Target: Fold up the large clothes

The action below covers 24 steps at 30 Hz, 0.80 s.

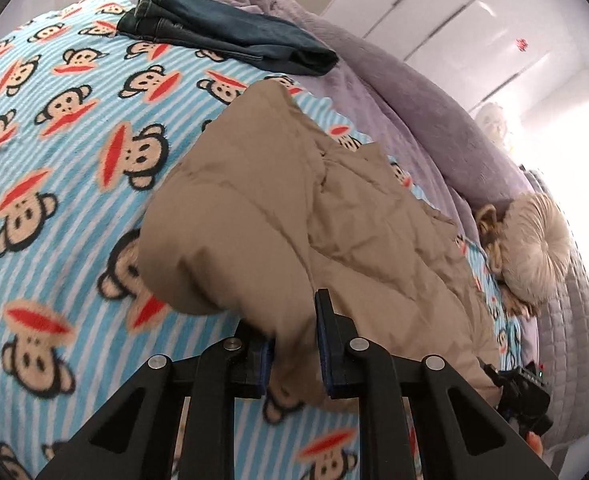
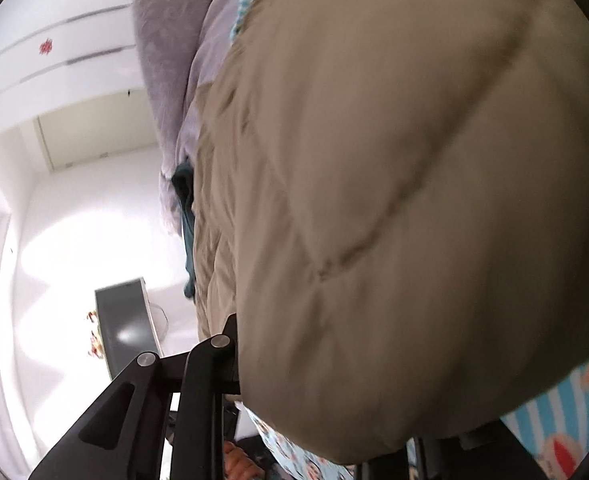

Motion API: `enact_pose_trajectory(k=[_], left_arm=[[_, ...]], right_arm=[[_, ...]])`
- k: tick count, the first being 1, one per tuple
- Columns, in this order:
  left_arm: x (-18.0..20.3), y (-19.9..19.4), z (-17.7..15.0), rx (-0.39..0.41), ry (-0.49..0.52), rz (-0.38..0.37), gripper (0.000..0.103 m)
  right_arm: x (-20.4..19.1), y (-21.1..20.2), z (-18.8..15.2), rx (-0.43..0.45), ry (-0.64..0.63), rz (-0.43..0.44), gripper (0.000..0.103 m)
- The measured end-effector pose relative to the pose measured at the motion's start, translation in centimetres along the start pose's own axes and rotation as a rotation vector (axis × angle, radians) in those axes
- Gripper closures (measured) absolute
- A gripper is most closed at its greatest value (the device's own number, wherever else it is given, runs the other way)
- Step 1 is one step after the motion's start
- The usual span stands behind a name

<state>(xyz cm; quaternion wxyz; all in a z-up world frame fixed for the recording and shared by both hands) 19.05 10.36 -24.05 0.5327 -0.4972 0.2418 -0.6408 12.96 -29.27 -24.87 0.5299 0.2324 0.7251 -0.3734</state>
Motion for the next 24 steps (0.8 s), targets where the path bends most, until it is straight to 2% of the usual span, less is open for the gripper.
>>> enact_pose_trajectory(k=[5,10,11,12,13,18,20,21,24], left_arm=[[-1.8,-3.1,-3.8,-0.033,0.032,-0.004,0.083],[-4.0,-2.6,-6.5,-0.099,-0.011,0.015,0.082],[-4.4,-2.0,-6.7,-0.111,-0.021,0.021,0.078],[-4.7,-1.5,-6.7,-0.113,-0.031,0.025,0.058],[-5.2,-1.0,-6.6,-0.105,-0.058,0.033,0.042],[-5.8,0.7,-5.8,-0.118,-0.141,0.001,0.042],[-5.9,1.7,-5.7,-0.141,-0.165,-0.022,0.03],[-6.0,2.3,-5.5,-0.147,-0.181,-0.04,0.027],[-6.4,4.3,-5.6,-0.178,-0.237,-0.045,0.026]], right_arm=[[1.2,-2.5,-3.8,-0.026,0.003,-0.012,0.078],[3.4,-4.7,-5.7,-0.009,0.078,-0.02,0.077],[3.7,-4.8,-5.7,-0.005,0.091,-0.022,0.077],[3.9,-4.7,-5.7,-0.003,0.094,-0.025,0.077],[3.9,-4.6,-5.6,-0.003,0.094,-0.029,0.077],[4.0,-3.9,-4.9,-0.009,0.085,-0.069,0.074],[3.6,-3.5,-4.9,-0.008,0.092,-0.073,0.073],[3.8,-3.4,-4.8,-0.007,0.097,-0.078,0.072],[4.1,-3.5,-4.5,-0.006,0.108,-0.094,0.07]])
Point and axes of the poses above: each gripper's, at about its wrist camera, not at the fingertips, and y roughly the way its jaws point, x to its right, z to its top, the point moved 8 cm from there along y, roughly the way its jaws point, and after that the axes turned 9 degrees about z, right-handed, at the moved point
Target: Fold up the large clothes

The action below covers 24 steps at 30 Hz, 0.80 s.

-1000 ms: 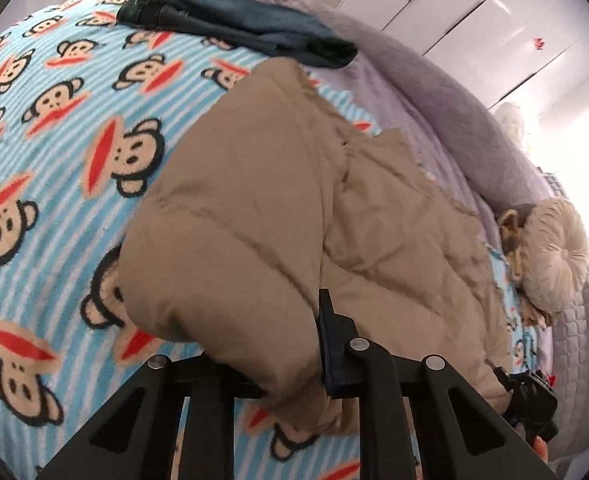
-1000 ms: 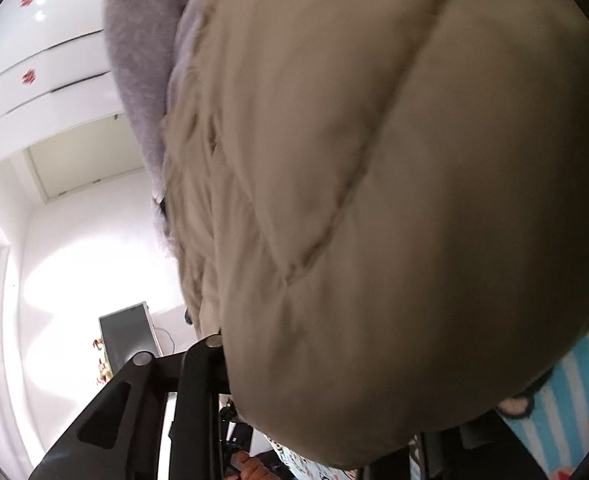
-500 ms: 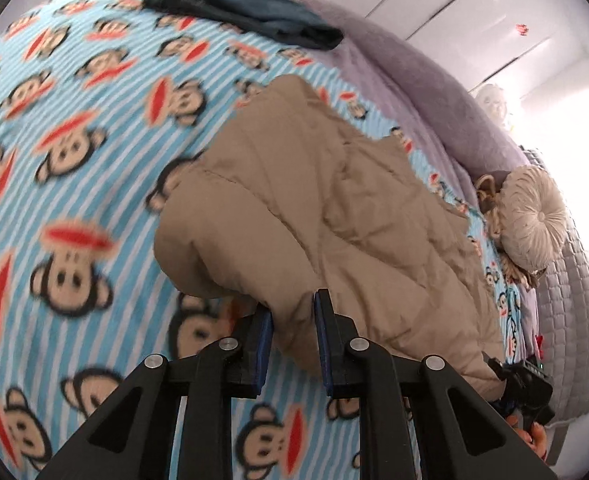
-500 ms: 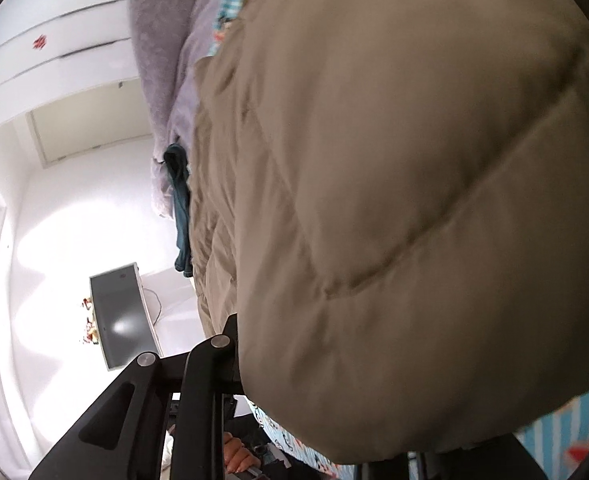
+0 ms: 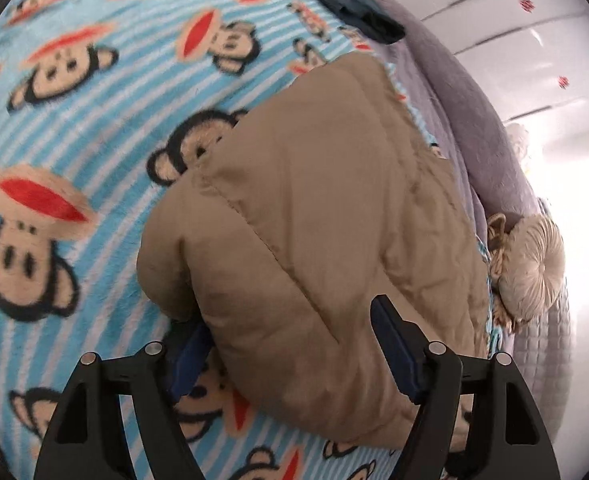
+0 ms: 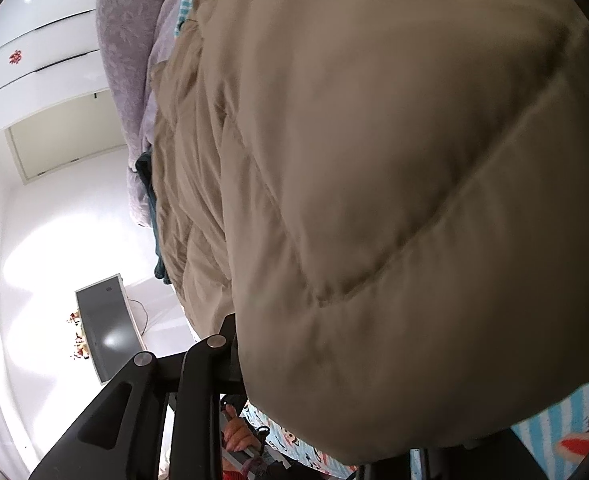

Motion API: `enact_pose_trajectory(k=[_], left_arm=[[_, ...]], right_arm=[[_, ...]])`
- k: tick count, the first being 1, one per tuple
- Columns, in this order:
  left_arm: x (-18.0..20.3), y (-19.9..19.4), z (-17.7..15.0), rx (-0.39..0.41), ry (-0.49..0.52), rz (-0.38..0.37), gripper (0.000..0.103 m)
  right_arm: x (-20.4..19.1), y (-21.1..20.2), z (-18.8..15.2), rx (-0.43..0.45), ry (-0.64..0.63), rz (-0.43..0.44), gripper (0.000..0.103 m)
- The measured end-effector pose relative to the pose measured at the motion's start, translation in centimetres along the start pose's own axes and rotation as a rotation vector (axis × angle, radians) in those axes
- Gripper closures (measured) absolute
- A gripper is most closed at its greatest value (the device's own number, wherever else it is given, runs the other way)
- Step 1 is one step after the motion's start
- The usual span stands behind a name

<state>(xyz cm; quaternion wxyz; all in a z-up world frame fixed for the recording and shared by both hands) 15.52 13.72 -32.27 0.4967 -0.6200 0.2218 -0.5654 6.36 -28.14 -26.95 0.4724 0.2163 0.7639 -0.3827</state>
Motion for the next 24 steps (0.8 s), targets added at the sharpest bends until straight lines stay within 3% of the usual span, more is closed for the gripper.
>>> enact_pose_trajectory(k=[4,5,6,7,9,12,16,23,24], left_arm=[[-0.3,1.6,0.3,-0.021,-0.059,0.005,0.027],[-0.3,1.6,0.4,-0.014,-0.064,0.004,0.033],[0.0,1.2,0.6,-0.001,-0.062,-0.019,0.061],[0.3,0.9,0.7,0.004,-0.055,-0.037,0.08],[1.1,-0.6,0.8,0.04,-0.018,-0.059,0.088],[2.6,-3.9,-0.2,0.105,0.096,-0.067,0.089],[3.6,-6.9,-2.8,0.116,0.185,-0.073,0.09],[0.8,-7.9,-10.0,-0.003,0.209,-0.024,0.089],[0.1,-7.5,-11.1,-0.025,0.213,-0.001,0.089]], right_arm=[[0.1,-0.5,-0.4,-0.001,0.005,-0.026,0.064],[0.3,-0.4,-0.4,-0.001,0.009,-0.033,0.064],[0.4,-0.6,-0.5,-0.001,0.012,-0.038,0.065],[0.4,-0.5,-0.4,-0.004,0.009,-0.048,0.067],[-0.2,-0.7,-0.7,-0.018,-0.047,-0.076,0.074],[-1.0,-1.2,-1.1,-0.056,-0.12,-0.104,0.079],[-1.1,-2.8,-1.4,-0.096,-0.163,-0.118,0.08],[1.9,-6.7,-3.2,-0.157,-0.145,-0.135,0.079],[2.4,-7.1,-3.2,-0.15,-0.131,-0.15,0.074]])
Point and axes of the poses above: each gripper's, at about its wrist camera, not at the fingertips, and y roughly the way its jaws point, x to its right, z to its top, the point moved 8 cm from there along y, roughly the way its jaws point, and after that the axes turned 9 degrees about z, right-handed, at the moved point
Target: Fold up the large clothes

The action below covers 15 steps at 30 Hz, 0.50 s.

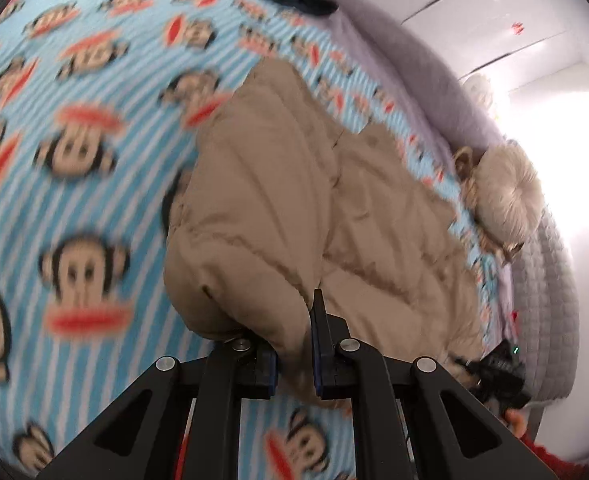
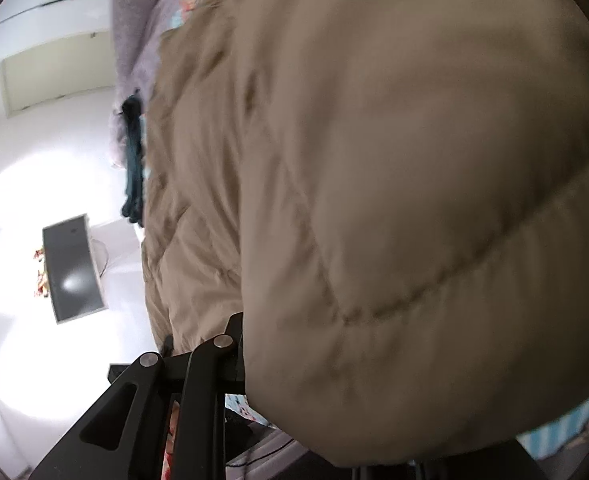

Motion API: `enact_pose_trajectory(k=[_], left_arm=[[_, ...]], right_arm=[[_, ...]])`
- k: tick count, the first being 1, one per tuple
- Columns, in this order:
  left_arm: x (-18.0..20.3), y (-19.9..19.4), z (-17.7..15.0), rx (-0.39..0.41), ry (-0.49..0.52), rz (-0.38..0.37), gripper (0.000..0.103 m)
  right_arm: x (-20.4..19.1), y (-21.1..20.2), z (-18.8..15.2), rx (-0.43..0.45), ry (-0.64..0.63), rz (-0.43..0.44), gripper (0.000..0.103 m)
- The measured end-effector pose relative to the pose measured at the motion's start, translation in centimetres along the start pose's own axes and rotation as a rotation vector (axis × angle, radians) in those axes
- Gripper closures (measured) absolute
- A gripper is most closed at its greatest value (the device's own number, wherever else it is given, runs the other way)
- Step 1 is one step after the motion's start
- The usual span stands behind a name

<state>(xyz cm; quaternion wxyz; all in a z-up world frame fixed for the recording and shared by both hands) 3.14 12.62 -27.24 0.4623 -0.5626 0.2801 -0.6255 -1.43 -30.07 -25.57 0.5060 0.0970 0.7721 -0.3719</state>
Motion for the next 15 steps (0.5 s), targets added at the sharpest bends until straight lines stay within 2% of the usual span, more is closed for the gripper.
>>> enact_pose_trajectory(k=[1,3,5,7,9,11,15], left_arm=[[-0.3,0.1,-0.9,-0.01,0.009,0.023,0.089],[-1.2,0.0,-2.0,-0.013,0.012,0.062,0.089],[-2.0,-0.1,-2.2,-0.023,-0.016,0.056,0.079],[-3.0,-0.4,-1.9,-0.014,-0.067,0.053,0.048],[-4.1,-1.0,-1.9,-0.004,-0.106,0.021,0.047],[-5.1,-1.2,-2.1,-0.019,-0.139,-0.004,0.047],[-7.2,-1.9,-2.2,-0.014,-0.191,0.0,0.047]], right_arm=[[0.8,-0.2,0.0,0.006,0.029,-0.031,0.063],[1.4,-0.6,-0.7,-0.007,0.044,-0.09,0.054],[0.4,-0.6,-1.7,-0.05,-0.013,-0.124,0.046],[-1.4,-0.1,-3.1,-0.117,-0.089,-0.151,0.031],[-3.4,1.3,-5.0,-0.193,-0.13,-0.135,0.028],[-5.3,4.0,-6.9,-0.268,-0.143,-0.076,0.028],[-9.0,13.0,-10.1,-0.405,-0.136,0.028,0.027]])
Point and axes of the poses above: each gripper's, at about its wrist camera, not at the fingertips, and y roughly the way its jaws point, x to its right, z to its top, the point moved 8 cm from there along y, roughly the way its jaws point, and after that the axes turned 9 degrees about z, right-handed, at the moved point
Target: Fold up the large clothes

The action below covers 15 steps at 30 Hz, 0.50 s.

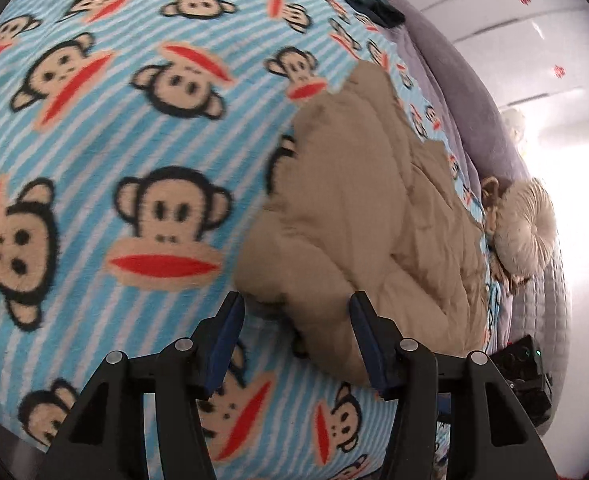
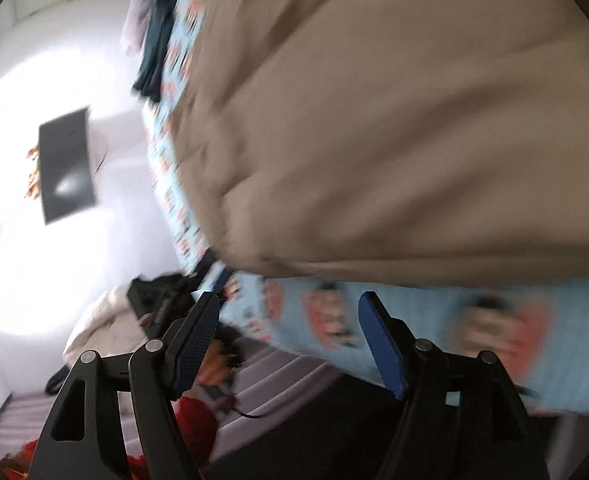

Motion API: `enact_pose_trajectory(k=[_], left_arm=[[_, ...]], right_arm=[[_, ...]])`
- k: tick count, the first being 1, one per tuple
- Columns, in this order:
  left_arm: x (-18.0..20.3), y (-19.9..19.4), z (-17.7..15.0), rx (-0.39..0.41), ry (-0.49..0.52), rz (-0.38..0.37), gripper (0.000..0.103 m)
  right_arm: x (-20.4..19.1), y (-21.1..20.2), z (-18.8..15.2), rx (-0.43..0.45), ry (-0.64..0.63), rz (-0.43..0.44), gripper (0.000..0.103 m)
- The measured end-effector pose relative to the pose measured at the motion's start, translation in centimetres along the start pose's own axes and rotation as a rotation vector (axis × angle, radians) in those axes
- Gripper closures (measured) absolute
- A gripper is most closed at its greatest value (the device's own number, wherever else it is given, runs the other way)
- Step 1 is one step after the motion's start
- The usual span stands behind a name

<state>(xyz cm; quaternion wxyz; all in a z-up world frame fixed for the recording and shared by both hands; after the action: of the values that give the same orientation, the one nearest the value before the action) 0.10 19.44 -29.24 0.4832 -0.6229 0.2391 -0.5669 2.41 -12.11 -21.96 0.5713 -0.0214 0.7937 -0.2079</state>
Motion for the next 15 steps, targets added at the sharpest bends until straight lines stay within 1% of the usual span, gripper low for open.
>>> enact_pose_trajectory(k=[1,2,3,5,6,8,9,10,11,12,13,15], left_arm=[[-0.6,-0.2,0.1,0.001,-0.007,-0.005,0.047],[-1.1,-0.4,0.1,-0.001,-0.011,-0.011,0.047],[-1.4,-0.6,0.1,-0.005,-0.01,-0.016,0.047],[-2.5,-0.5,0.0,-0.025,-0.012,-0.035,0.047],[-2.9,-0.3,-0.1,-0.043,-0.023,-0.057,0.047],[-3.6,0.3,-0.3,-0.084,-0.053,-0.113,0.047],[-3.6,0.8,-0.6,-0.107,-0.074,-0.156,0.047],[-3.4,1.1,-0.7,-0.12,-0.086,-0.188,0.047],[-3.0,1.5,-0.9,-0.135,-0.096,-0.232,0.047],[-2.5,1.9,-1.0,-0.151,-0.105,-0.285,0.047],[-1.8,2.5,-1.1,-0.163,-0.111,-0.33,0.047],[-0.7,3.4,-1.2,-0.176,-0.116,-0.389,0.047]], right_arm=[[-0.1,1.6,-0.6,-0.029,0.003,0.019,0.023],[-0.6,3.9,-0.6,-0.054,0.01,0.04,0.021],[-0.9,6.2,-0.6,-0.076,0.02,0.059,0.021],[-0.5,9.3,-1.0,-0.086,0.039,0.055,0.021],[0.1,10.1,-0.8,-0.058,0.042,0.032,0.021],[0.8,10.4,0.6,0.022,0.065,0.003,0.021],[1.0,10.3,0.8,0.044,0.092,0.02,0.027],[0.7,10.2,1.4,0.07,0.124,0.052,0.051],[0.6,10.0,1.8,0.081,0.142,0.06,0.066],[0.2,9.4,2.0,0.091,0.141,0.067,0.077],[-0.2,8.6,1.9,0.1,0.137,0.087,0.082],[-1.6,7.1,2.2,0.123,0.119,0.136,0.084]])
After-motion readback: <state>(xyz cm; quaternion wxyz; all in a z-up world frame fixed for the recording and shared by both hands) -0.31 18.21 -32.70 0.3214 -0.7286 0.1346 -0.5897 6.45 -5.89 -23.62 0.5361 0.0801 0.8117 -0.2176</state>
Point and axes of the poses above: each gripper's, at about its wrist camera, not at the fingertips, and y roughly the way its jaws point, x to its right, z to its top, the point moved 8 cm from there along y, roughly the way its jaws point, and after that the axes turned 9 degrees about z, right-handed, at the moved point
